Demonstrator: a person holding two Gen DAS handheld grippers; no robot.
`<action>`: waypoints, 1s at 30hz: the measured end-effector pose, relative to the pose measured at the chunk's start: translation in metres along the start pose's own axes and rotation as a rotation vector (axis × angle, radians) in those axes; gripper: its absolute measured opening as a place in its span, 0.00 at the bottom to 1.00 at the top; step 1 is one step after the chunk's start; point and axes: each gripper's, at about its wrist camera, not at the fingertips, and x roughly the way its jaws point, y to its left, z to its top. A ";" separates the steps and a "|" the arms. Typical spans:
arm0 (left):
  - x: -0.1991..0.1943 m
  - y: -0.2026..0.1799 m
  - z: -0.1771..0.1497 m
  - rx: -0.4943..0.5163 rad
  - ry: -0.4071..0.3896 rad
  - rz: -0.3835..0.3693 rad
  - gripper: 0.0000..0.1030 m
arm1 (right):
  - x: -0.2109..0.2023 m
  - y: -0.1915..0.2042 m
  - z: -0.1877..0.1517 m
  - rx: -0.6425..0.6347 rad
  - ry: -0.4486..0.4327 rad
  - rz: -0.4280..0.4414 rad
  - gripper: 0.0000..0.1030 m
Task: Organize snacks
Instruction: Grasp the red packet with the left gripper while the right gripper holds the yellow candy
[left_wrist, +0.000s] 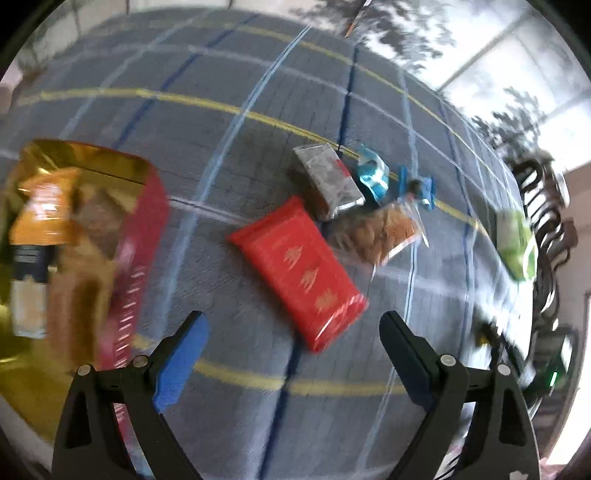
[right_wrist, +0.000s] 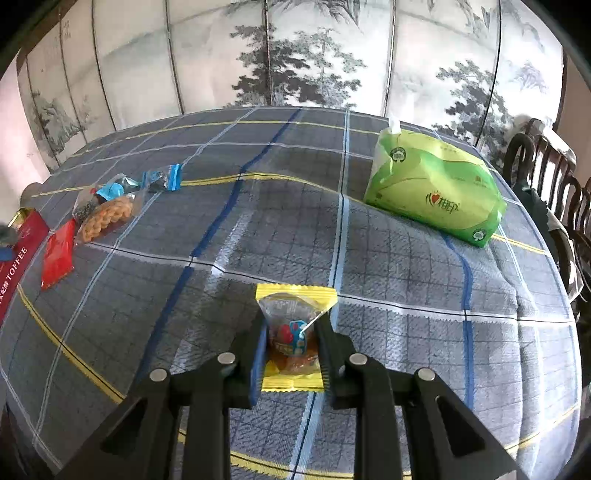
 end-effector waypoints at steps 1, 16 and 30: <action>0.007 -0.002 0.006 -0.011 0.013 0.007 0.89 | -0.001 0.000 -0.001 -0.002 -0.009 0.007 0.24; 0.052 -0.021 0.022 -0.045 0.018 0.230 0.86 | 0.000 -0.015 -0.002 0.061 -0.025 0.111 0.24; 0.039 -0.044 -0.037 0.164 -0.130 0.238 0.42 | 0.002 -0.013 -0.002 0.052 -0.015 0.083 0.24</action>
